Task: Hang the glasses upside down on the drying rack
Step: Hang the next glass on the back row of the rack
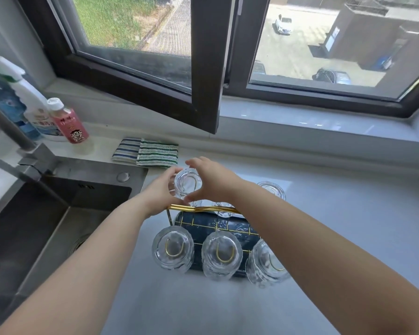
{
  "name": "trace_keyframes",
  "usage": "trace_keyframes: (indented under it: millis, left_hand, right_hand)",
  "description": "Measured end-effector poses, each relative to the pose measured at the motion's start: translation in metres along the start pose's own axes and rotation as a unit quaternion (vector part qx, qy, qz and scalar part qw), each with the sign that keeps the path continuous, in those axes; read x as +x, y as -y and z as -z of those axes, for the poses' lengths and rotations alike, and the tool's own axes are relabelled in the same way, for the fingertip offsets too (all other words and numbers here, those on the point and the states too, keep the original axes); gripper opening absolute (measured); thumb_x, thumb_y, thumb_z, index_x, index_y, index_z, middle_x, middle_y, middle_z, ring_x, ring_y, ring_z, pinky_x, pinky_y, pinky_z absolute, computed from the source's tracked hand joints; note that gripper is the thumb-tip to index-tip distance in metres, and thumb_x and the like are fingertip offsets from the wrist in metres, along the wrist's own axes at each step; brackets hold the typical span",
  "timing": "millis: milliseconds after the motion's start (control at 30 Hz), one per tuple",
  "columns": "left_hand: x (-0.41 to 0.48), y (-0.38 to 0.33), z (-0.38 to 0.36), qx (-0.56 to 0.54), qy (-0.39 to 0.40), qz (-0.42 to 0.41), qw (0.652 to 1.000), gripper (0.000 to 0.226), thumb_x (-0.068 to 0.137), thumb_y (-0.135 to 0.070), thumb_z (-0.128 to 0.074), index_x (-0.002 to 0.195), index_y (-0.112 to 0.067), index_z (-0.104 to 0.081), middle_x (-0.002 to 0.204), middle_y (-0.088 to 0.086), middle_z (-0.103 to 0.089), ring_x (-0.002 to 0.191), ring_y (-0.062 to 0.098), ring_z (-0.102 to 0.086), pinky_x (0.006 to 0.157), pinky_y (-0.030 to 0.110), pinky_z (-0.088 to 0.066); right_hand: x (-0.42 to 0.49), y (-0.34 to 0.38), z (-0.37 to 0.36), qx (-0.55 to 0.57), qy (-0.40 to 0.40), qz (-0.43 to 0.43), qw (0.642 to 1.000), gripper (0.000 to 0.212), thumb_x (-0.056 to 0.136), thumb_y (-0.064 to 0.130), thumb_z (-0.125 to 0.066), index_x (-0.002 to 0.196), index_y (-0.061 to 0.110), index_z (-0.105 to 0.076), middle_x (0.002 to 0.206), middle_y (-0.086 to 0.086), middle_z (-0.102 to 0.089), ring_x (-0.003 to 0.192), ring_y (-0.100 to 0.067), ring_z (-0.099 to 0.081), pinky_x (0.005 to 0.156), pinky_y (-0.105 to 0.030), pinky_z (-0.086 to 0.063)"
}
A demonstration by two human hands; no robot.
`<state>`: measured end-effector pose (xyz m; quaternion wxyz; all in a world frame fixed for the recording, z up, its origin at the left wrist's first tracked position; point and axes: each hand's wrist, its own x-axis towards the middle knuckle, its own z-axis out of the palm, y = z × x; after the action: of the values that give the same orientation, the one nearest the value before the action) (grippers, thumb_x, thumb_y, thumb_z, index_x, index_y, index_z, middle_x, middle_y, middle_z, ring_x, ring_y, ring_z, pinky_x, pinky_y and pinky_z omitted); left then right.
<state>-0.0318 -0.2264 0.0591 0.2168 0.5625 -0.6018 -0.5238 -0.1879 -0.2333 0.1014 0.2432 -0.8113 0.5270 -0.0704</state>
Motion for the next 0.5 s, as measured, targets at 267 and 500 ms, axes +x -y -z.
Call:
trace_keyframes:
  millis: [267, 500]
  left_hand:
    - [-0.005, 0.001, 0.000, -0.012, 0.008, 0.008, 1.000, 0.083, 0.067, 0.001, -0.075, 0.133, -0.029, -0.033, 0.141, 0.004, -0.043, 0.127, 0.018, -0.041, 0.103, 0.030, -0.036]
    - [-0.054, 0.008, 0.015, -0.042, -0.099, -0.042, 0.993, 0.055, 0.080, 0.000, -0.063, 0.125, -0.026, -0.043, 0.126, -0.001, -0.051, 0.118, 0.014, -0.049, 0.095, 0.026, -0.038]
  right_hand:
    - [-0.002, 0.000, 0.001, 0.024, 0.014, -0.013, 1.000, 0.094, 0.062, 0.035, -0.082, 0.137, 0.012, -0.031, 0.143, -0.009, -0.040, 0.124, -0.026, -0.045, 0.098, -0.034, -0.039]
    - [-0.046, 0.021, 0.015, 0.080, -0.125, 0.016, 0.989, 0.053, 0.080, 0.028, -0.068, 0.126, 0.015, -0.046, 0.132, -0.003, -0.050, 0.115, -0.017, -0.050, 0.090, -0.022, -0.035]
